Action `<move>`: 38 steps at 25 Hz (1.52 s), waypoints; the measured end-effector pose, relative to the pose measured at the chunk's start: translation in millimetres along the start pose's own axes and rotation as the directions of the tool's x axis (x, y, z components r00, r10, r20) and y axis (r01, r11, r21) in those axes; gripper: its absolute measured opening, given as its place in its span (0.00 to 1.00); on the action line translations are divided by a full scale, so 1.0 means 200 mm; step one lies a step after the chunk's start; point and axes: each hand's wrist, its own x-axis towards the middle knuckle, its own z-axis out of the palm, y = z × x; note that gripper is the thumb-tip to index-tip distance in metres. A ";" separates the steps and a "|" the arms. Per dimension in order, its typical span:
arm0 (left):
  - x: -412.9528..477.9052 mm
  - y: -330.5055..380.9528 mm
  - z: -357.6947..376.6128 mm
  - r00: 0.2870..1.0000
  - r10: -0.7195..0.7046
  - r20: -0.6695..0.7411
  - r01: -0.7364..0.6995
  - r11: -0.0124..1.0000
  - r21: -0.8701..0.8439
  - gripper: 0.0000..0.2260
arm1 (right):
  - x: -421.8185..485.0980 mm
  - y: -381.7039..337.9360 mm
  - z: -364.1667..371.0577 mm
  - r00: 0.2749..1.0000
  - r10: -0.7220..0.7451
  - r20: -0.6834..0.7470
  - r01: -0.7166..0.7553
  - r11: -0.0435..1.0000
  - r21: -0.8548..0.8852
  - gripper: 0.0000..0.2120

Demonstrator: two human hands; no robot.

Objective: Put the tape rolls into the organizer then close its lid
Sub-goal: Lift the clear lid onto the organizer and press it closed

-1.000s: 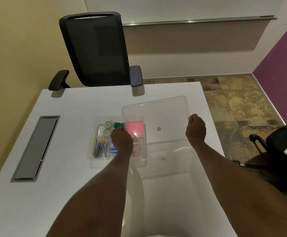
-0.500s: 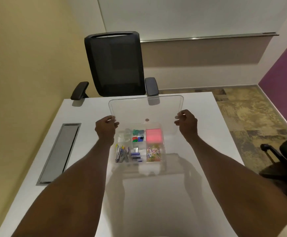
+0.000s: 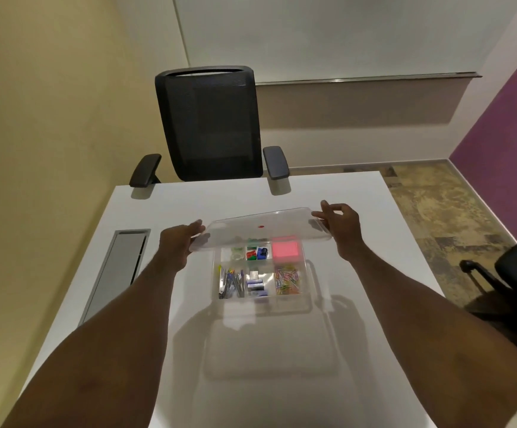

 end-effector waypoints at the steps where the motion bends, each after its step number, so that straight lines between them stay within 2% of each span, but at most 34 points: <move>1: 0.01 -0.02 -0.02 0.999 0.031 -0.009 -0.030 0.996 0.084 0.06 | -0.01 0.00 0.01 1.000 0.016 -0.010 -0.017 1.000 -0.011 0.17; 4: 0.03 -0.08 -0.04 0.997 0.077 -0.006 -0.075 0.984 0.160 0.08 | -0.03 0.04 0.05 0.999 0.026 -0.048 -0.032 0.990 -0.137 0.17; 6: 0.04 -0.12 -0.05 0.999 0.029 -0.015 -0.027 0.991 0.129 0.12 | -0.04 0.09 0.08 0.999 0.018 -0.043 -0.029 0.960 -0.277 0.20; 8: 0.06 -0.16 -0.06 0.999 -0.024 -0.030 0.027 0.991 0.130 0.16 | -0.03 0.15 0.10 0.997 0.061 -0.041 -0.071 0.948 -0.312 0.20; 11: 0.09 -0.23 -0.09 0.999 -0.032 -0.043 0.038 0.986 0.163 0.15 | -0.03 0.22 0.12 0.995 0.101 -0.019 -0.102 0.948 -0.301 0.13; 14: 0.12 -0.30 -0.07 0.989 -0.006 -0.146 0.038 0.975 0.218 0.12 | -0.02 0.30 0.16 0.992 0.104 -0.071 -0.122 0.935 -0.332 0.07; 19: 0.17 -0.43 0.00 0.966 0.029 -0.256 0.073 0.921 0.383 0.09 | 0.05 0.39 0.19 0.976 0.089 -0.199 -0.187 0.808 -0.558 0.07; 32: 0.38 -0.59 0.12 0.950 0.015 -0.311 0.150 0.853 0.500 0.11 | 0.25 0.57 0.29 0.951 0.174 -0.254 -0.302 0.692 -0.656 0.06; 38: 0.42 -0.60 0.16 0.944 0.023 -0.329 0.170 0.823 0.543 0.09 | 0.30 0.58 0.31 0.943 0.188 -0.275 -0.329 0.658 -0.678 0.06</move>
